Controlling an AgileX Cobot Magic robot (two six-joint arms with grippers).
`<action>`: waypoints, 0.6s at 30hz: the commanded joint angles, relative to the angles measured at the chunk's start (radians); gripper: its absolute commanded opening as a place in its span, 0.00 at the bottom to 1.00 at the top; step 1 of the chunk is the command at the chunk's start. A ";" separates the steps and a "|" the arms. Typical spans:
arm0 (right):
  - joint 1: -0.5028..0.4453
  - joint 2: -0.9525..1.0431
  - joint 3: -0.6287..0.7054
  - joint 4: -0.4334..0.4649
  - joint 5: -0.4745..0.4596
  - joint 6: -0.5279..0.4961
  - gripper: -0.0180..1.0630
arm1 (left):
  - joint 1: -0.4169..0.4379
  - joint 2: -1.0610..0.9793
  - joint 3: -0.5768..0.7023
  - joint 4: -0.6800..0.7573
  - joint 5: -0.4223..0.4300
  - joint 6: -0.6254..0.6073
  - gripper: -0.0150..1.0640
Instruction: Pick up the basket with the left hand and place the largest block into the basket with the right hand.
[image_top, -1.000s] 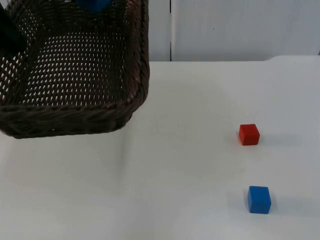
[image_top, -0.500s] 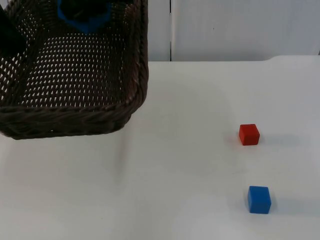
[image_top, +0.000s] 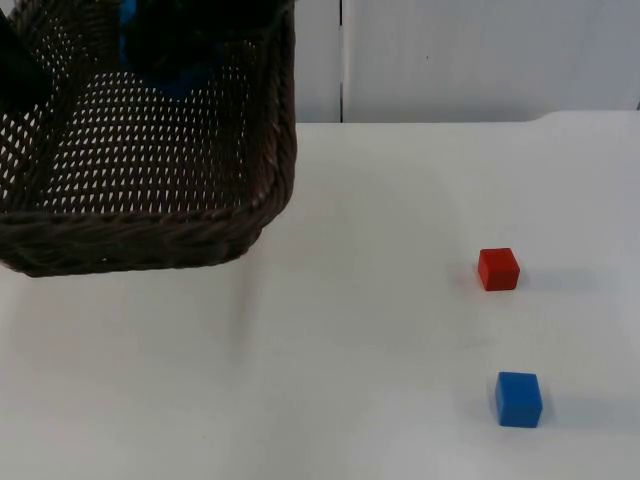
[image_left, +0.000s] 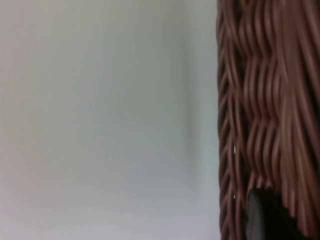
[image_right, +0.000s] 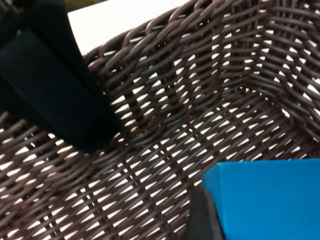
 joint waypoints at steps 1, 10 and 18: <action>-0.001 -0.007 -0.008 0.005 -0.015 0.003 0.50 | 0.002 -0.005 -0.001 -0.020 -0.006 -0.002 0.01; -0.001 -0.007 -0.008 0.005 -0.026 0.003 0.55 | 0.002 -0.005 -0.001 -0.020 -0.006 -0.002 0.01; -0.001 -0.054 -0.008 0.003 0.001 0.003 0.55 | 0.002 -0.005 -0.001 -0.018 -0.009 -0.002 0.01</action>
